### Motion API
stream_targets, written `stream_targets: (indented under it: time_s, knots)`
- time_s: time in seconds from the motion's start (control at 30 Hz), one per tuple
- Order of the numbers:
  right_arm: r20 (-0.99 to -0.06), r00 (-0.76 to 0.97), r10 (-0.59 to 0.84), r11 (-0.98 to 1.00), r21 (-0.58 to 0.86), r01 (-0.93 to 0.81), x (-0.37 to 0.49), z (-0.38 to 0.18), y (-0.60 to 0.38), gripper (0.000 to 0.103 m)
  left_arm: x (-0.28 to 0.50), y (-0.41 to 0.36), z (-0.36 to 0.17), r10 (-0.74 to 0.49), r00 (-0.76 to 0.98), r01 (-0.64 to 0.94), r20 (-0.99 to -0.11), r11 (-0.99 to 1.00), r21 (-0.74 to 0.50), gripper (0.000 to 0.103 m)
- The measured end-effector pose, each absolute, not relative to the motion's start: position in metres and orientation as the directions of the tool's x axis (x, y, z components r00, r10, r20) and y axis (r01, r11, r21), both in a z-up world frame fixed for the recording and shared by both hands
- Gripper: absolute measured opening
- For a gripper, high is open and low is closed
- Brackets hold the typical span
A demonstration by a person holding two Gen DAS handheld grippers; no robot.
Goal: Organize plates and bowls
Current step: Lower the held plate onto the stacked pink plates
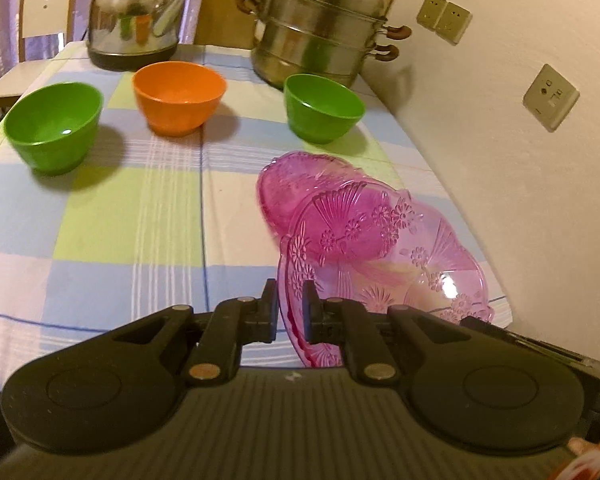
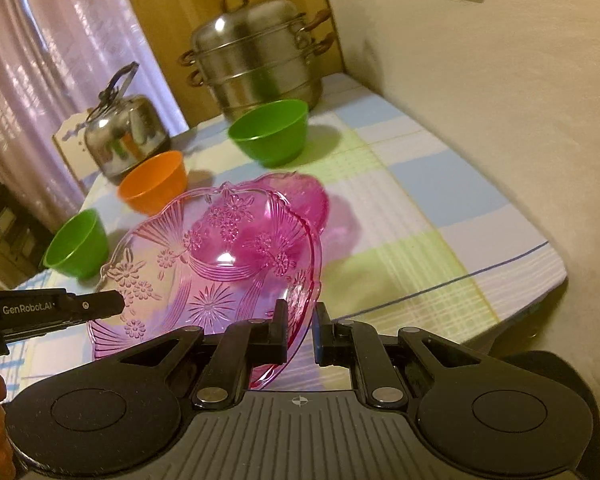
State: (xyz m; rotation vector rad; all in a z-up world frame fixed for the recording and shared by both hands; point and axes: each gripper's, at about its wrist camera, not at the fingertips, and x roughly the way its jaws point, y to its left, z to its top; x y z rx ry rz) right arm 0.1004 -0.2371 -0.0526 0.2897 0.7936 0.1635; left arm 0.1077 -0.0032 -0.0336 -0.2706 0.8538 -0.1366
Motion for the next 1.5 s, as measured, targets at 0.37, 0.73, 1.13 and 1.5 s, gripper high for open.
stream_targets:
  time_s: [0.37, 0.73, 1.13, 1.5]
  knots:
    - [-0.685, 0.682, 0.254, 0.952, 0.303, -0.05, 0.1, -0.057, -0.23, 0.012, 0.11, -0.002, -0.038, -0.22, 0.643, 0.0, -0.734, 0.958, -0.287, 0.01]
    - [-0.688, 0.684, 0.243, 0.954, 0.296, -0.042, 0.123, -0.059, -0.234, 0.012, 0.136, -0.007, -0.042, -0.223, 0.641, 0.001, -0.734, 0.957, -0.29, 0.01]
    - [-0.692, 0.685, 0.228, 0.959, 0.28, -0.037, 0.195, -0.071, -0.242, 0.012, 0.209, -0.016, -0.057, -0.212, 0.641, -0.007, -0.737, 0.959, -0.282, 0.01]
    - [-0.712, 0.671, 0.205, 0.974, 0.217, -0.067, 0.252, -0.098, -0.234, 0.012, 0.256, -0.016, -0.088, -0.181, 0.626, -0.028, -0.759, 0.967, -0.254, 0.01]
